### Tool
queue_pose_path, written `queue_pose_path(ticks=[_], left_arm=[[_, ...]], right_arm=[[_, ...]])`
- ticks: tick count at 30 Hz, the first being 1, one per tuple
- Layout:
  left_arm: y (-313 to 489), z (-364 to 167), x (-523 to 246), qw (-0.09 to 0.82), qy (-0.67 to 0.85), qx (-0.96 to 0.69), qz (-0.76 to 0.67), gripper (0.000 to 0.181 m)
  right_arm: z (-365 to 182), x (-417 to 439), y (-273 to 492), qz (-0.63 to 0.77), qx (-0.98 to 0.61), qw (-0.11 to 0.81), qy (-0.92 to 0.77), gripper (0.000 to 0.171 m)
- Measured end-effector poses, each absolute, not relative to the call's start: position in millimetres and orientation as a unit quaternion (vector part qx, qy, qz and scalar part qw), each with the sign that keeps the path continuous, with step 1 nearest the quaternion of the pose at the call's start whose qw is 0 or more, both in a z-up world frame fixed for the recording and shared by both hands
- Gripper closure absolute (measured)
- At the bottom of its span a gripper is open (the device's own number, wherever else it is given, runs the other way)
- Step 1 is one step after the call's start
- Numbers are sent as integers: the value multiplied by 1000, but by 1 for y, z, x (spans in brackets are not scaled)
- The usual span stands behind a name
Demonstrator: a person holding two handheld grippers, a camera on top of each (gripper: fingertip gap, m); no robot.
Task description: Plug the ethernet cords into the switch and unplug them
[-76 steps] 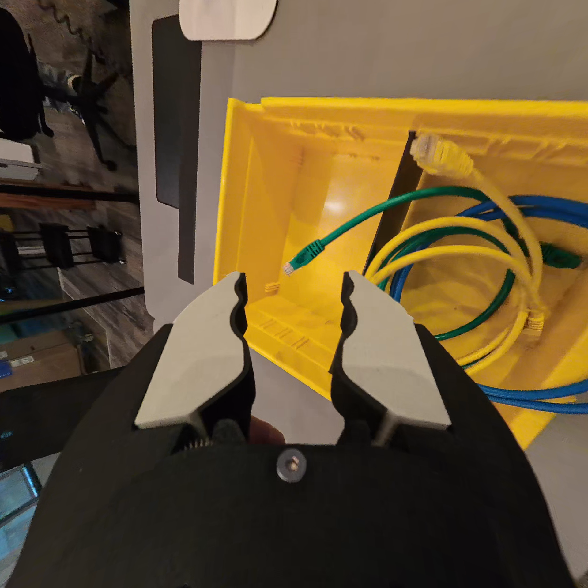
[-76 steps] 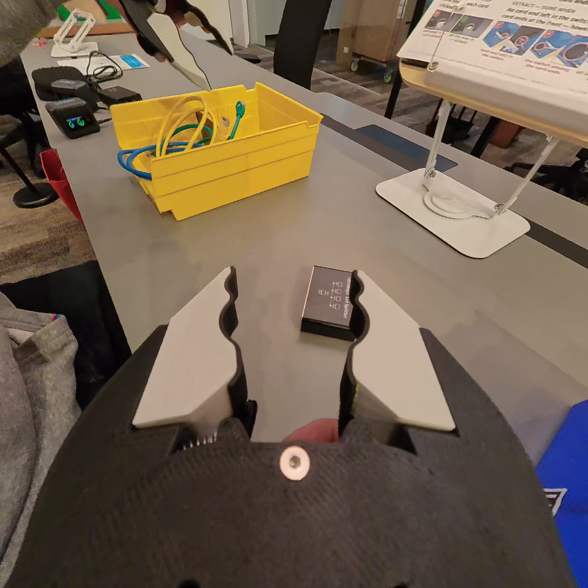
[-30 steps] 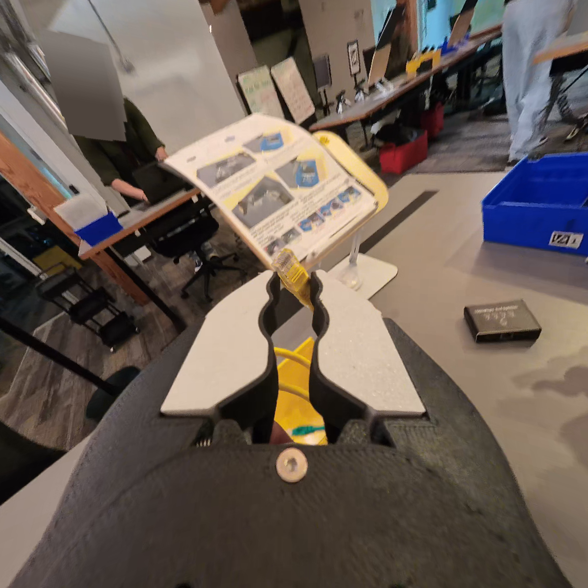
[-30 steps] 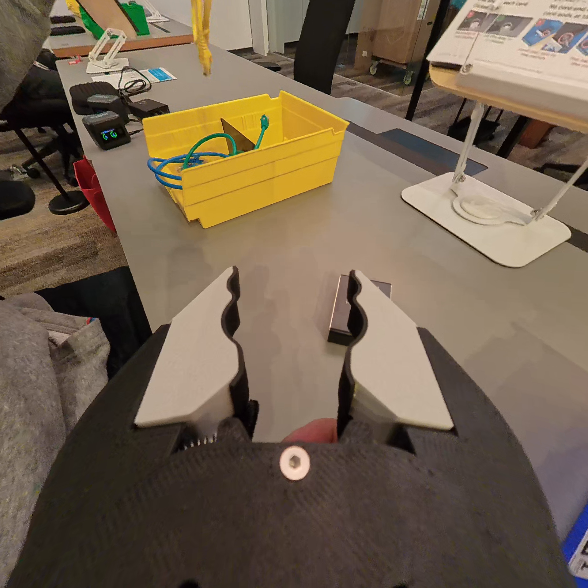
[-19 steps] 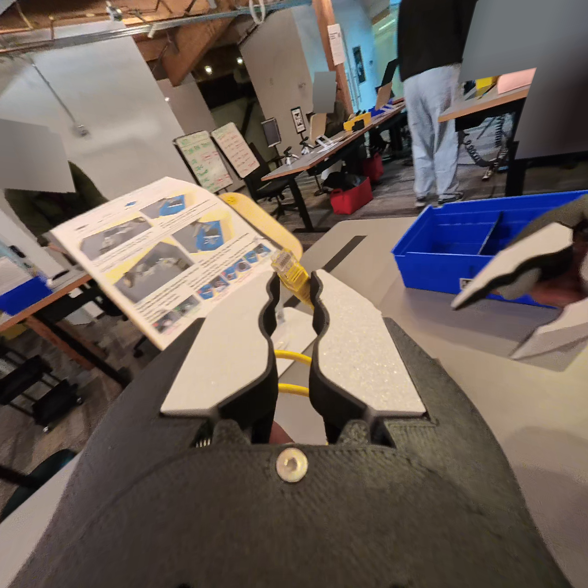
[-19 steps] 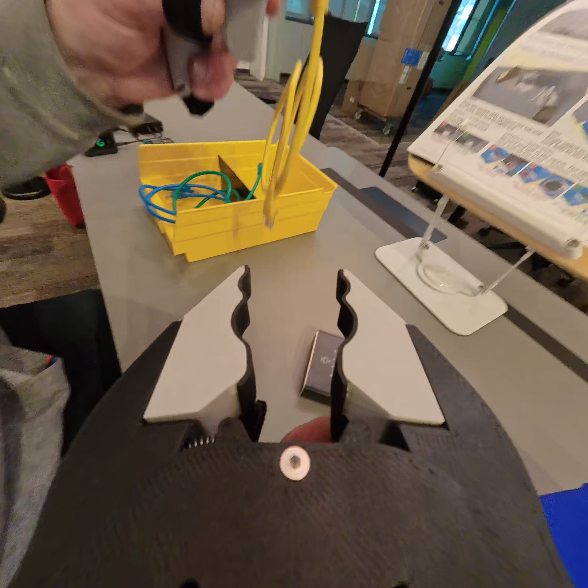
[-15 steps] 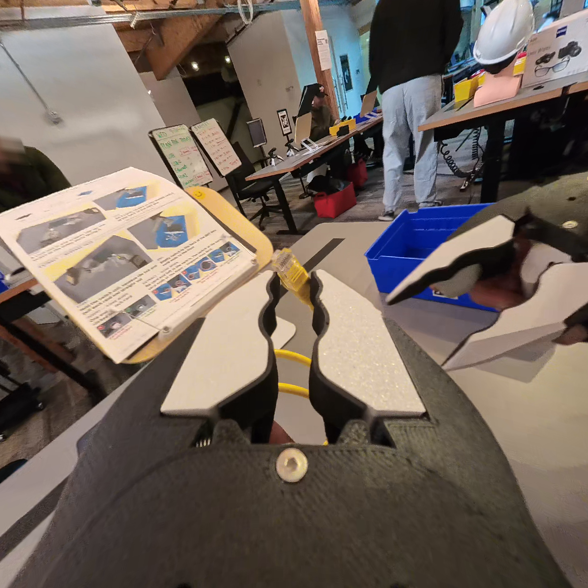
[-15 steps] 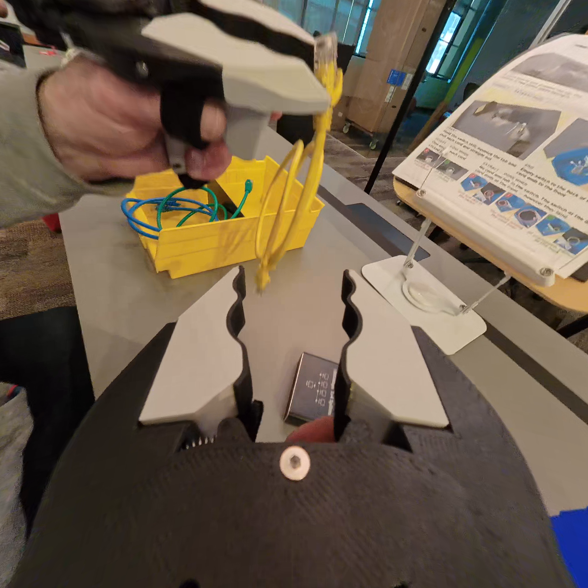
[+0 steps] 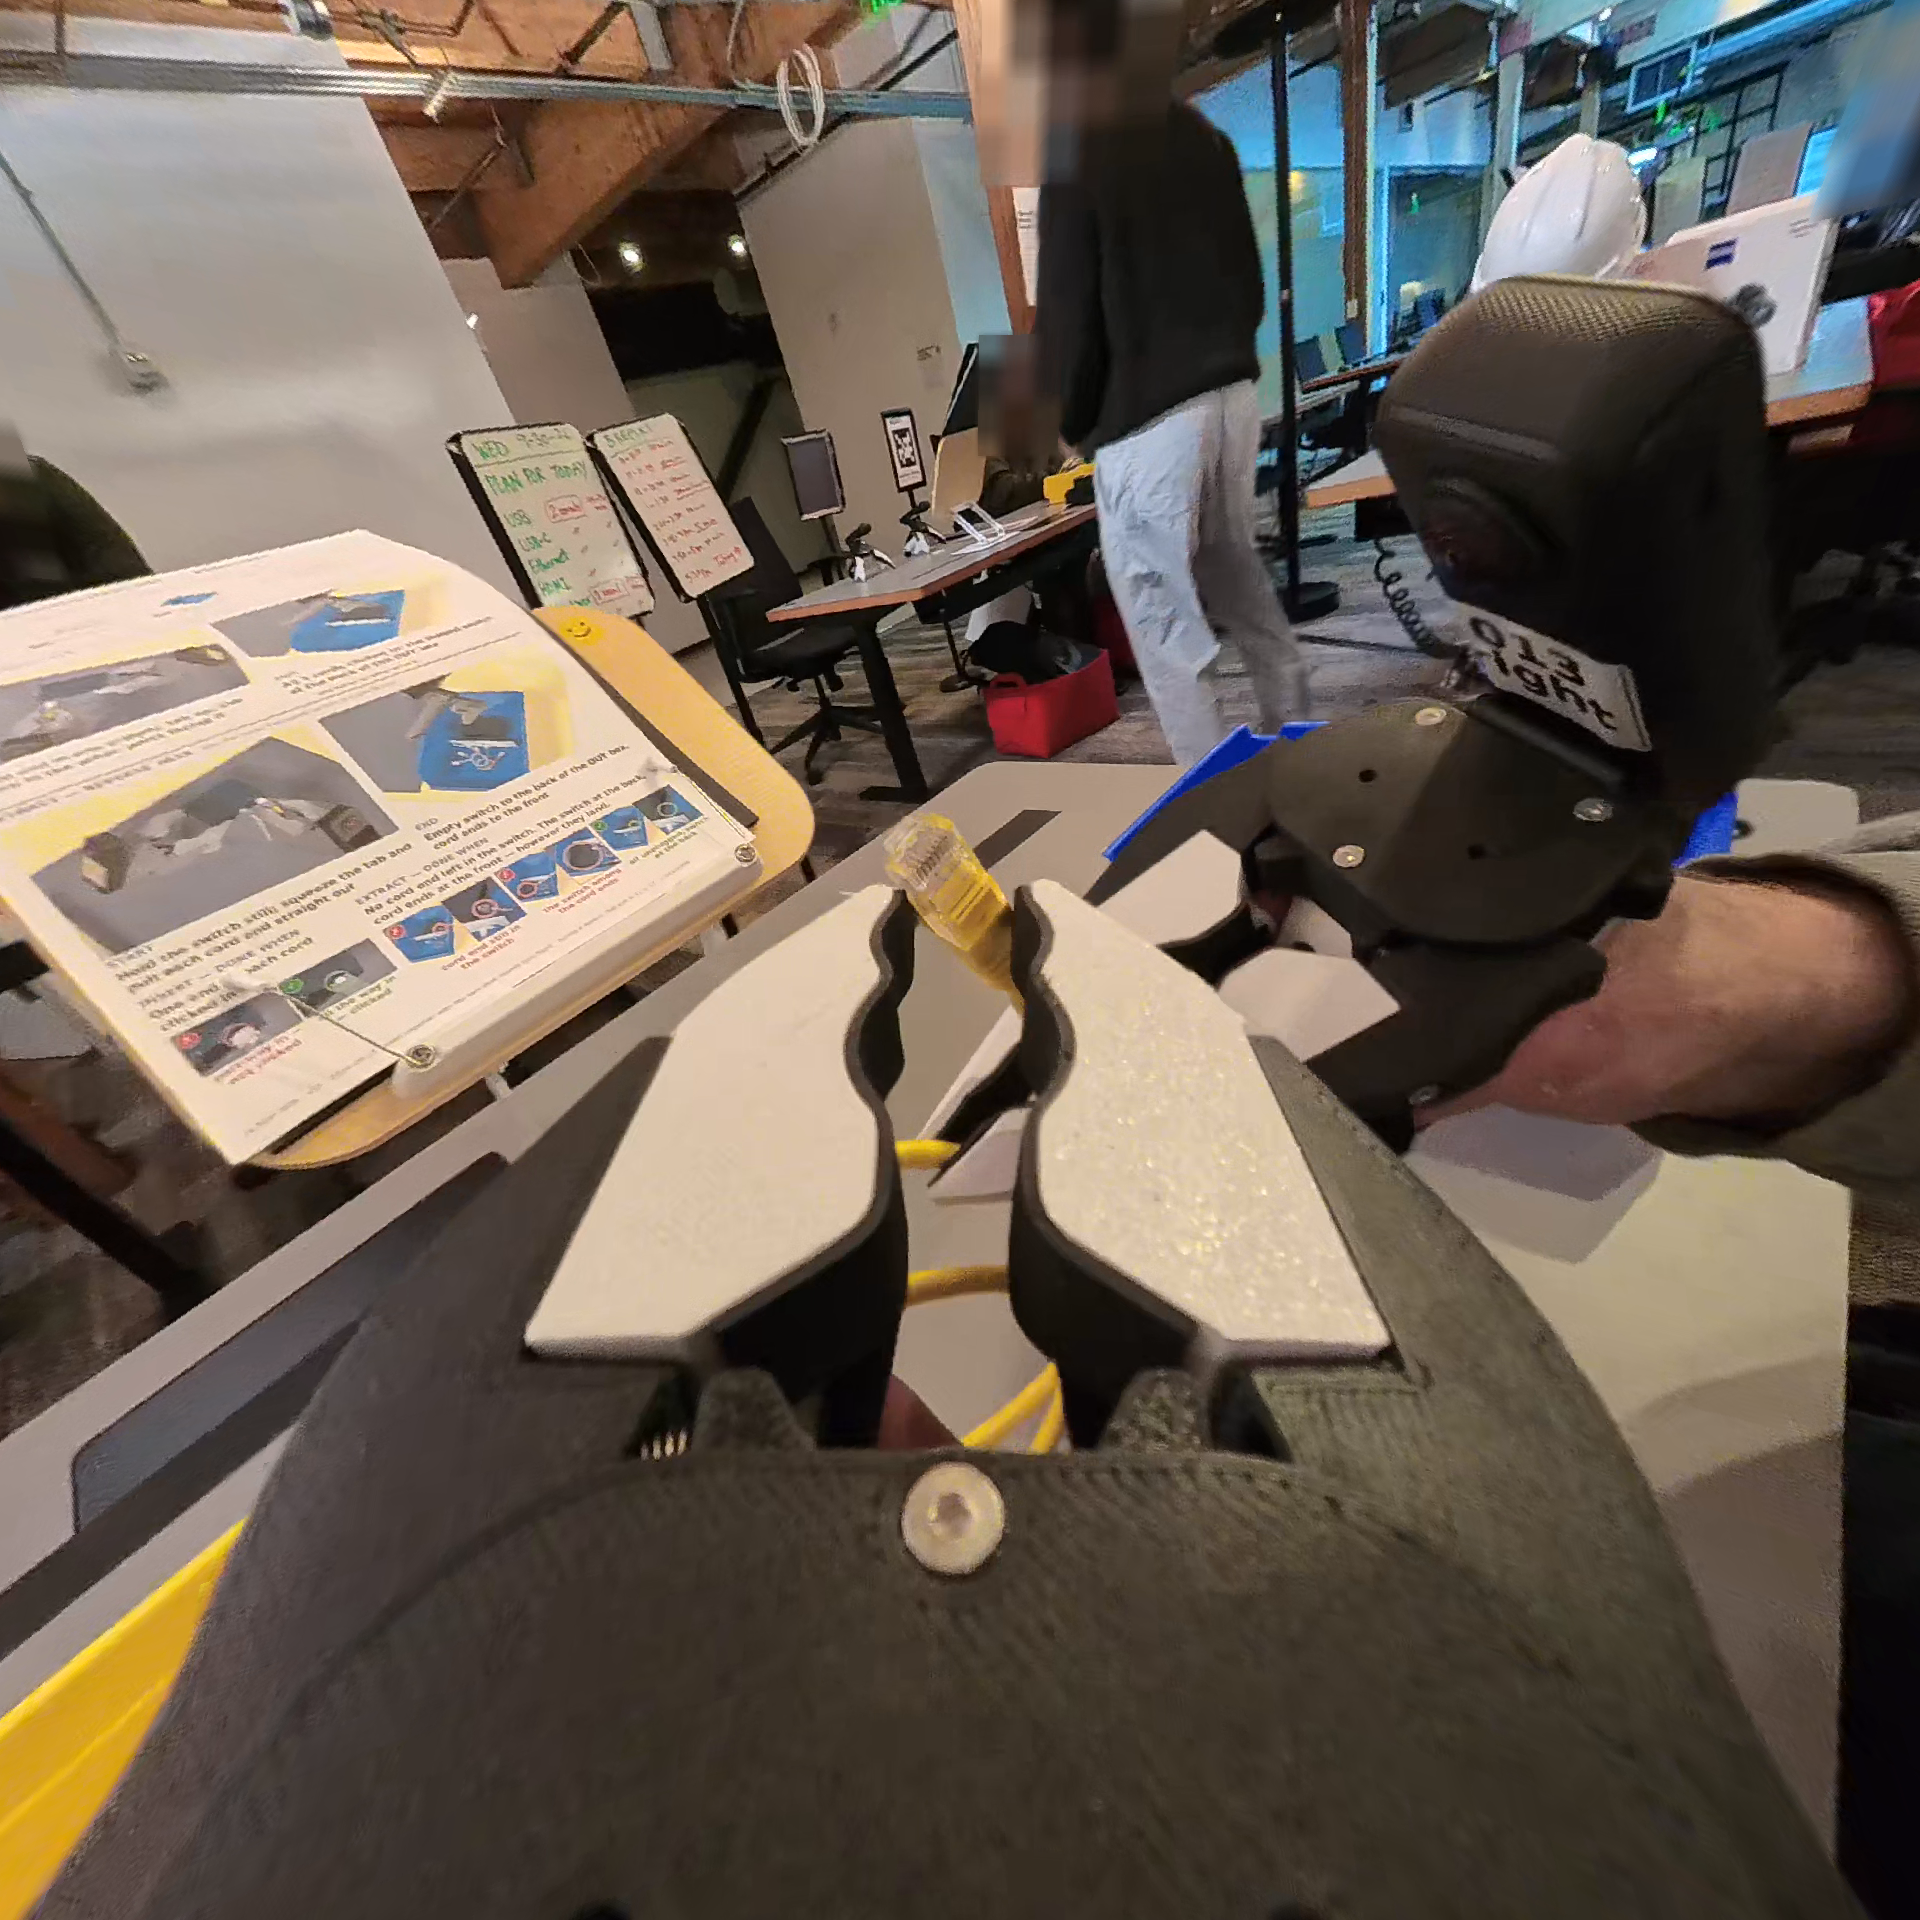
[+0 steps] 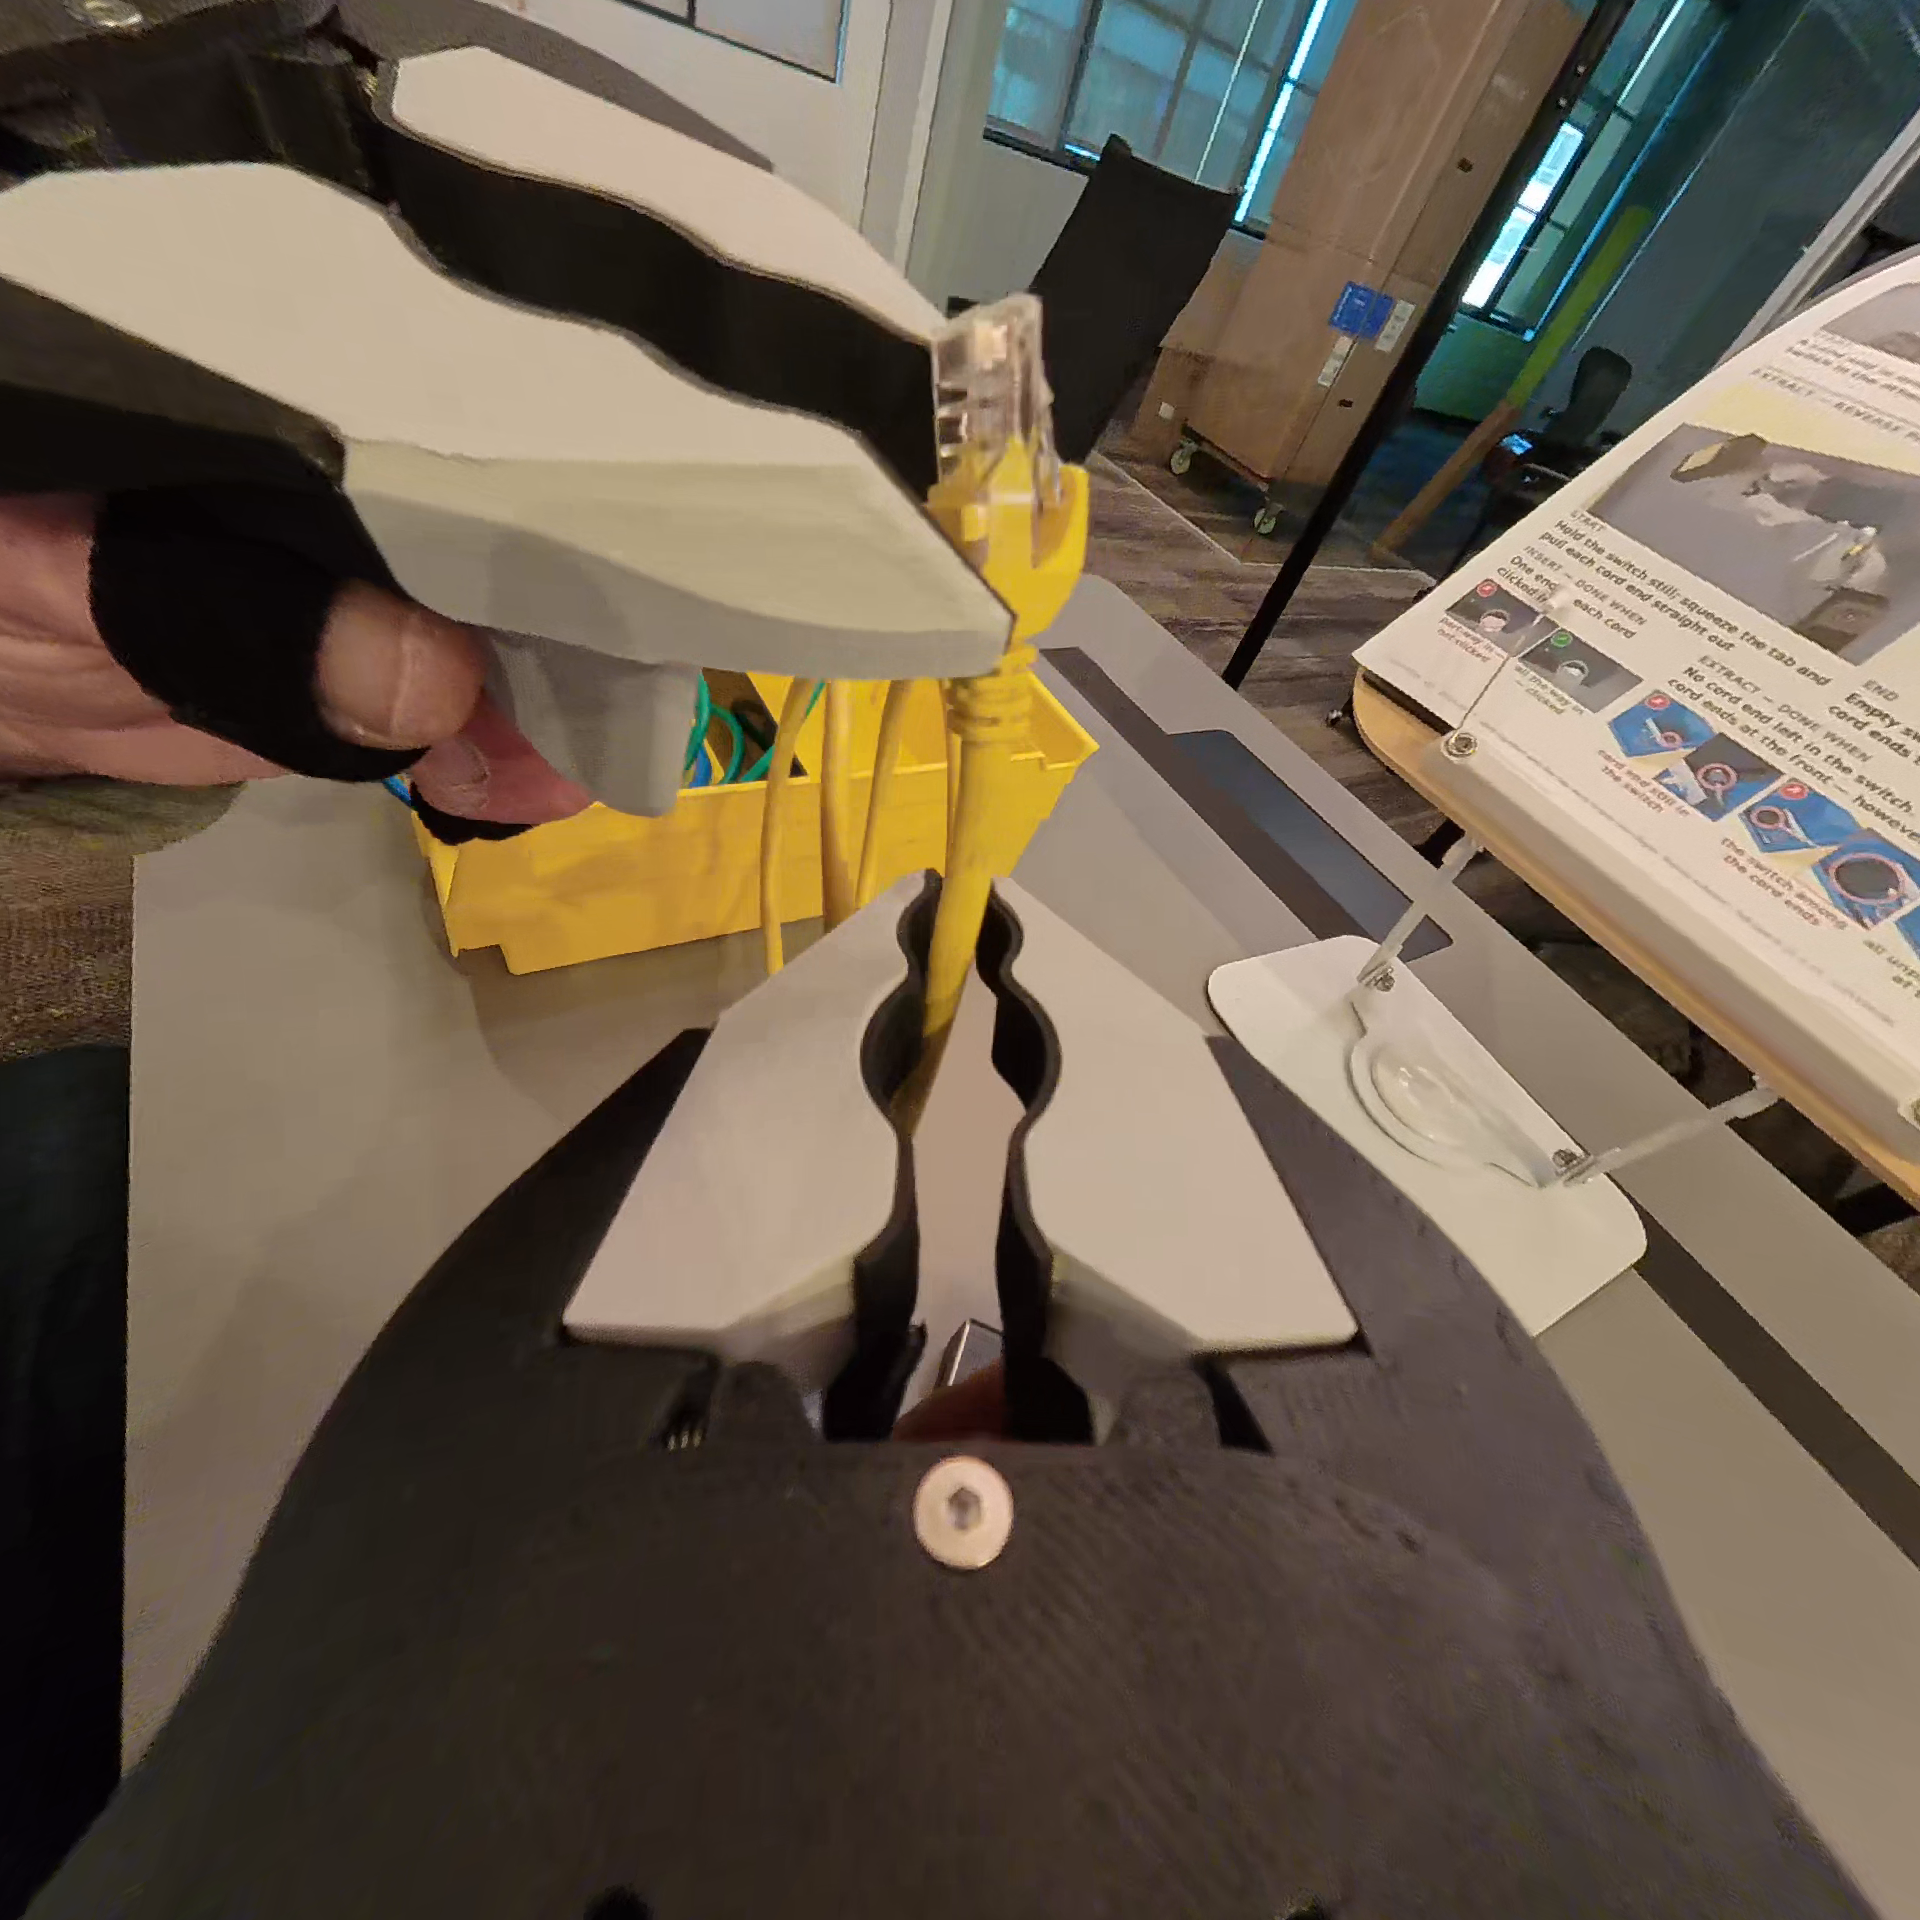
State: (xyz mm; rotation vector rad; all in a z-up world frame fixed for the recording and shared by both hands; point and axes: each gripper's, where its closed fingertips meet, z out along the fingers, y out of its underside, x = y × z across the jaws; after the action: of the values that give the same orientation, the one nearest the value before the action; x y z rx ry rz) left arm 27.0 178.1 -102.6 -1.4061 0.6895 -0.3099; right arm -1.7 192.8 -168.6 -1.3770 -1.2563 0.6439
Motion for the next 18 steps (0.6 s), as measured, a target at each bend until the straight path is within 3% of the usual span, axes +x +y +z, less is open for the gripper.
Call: queue_pose_path(ticks=[18], left_arm=[[175,-112,2,679,365,-618,-156,162]], right_arm=[[-172,-8,200,308,-547,547,-553,170]])
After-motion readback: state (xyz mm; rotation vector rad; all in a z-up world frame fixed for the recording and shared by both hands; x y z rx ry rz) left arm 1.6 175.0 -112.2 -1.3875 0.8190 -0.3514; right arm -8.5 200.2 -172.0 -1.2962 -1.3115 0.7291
